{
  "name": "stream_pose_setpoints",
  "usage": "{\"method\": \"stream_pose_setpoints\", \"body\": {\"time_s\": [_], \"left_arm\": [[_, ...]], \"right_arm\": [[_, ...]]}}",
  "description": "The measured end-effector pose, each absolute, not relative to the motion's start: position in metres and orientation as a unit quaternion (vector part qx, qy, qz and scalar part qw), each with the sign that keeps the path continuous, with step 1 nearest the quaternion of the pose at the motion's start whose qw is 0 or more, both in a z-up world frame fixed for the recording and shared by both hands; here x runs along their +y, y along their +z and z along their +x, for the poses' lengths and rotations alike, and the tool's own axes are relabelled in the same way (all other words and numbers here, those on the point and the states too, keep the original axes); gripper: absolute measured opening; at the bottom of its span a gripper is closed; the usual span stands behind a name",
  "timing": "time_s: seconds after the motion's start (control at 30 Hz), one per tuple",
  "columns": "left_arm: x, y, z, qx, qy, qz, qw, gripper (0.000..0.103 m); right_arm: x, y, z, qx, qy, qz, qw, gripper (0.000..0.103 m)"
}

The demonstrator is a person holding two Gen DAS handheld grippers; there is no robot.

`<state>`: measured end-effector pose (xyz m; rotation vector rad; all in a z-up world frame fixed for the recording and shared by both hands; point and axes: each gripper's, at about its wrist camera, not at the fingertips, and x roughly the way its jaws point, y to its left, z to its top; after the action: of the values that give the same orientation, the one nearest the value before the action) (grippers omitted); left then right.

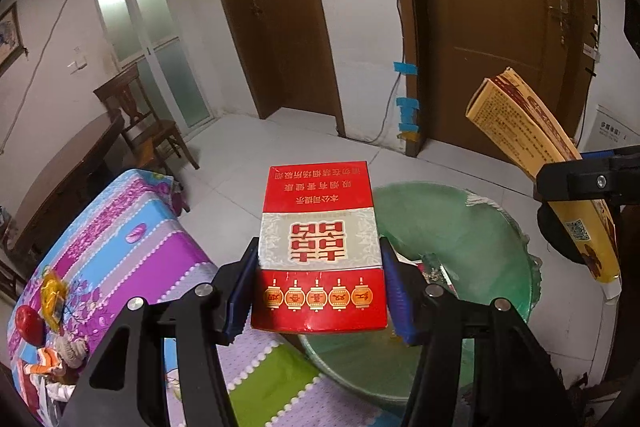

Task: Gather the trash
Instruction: 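Carry both boxes over the green wastebasket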

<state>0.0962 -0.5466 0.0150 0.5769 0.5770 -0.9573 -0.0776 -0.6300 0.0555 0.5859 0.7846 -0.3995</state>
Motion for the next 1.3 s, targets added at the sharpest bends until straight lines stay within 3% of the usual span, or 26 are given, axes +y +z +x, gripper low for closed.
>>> {"method": "stream_pose_setpoints", "body": {"time_s": [1.3], "left_arm": [[-0.573, -0.014, 0.124, 0.329, -0.482, 0.268, 0.767, 0.058]], "right_arm": [[-0.649, 0.035, -0.049, 0.414, -0.183, 0.337, 0.825, 0.065]]}}
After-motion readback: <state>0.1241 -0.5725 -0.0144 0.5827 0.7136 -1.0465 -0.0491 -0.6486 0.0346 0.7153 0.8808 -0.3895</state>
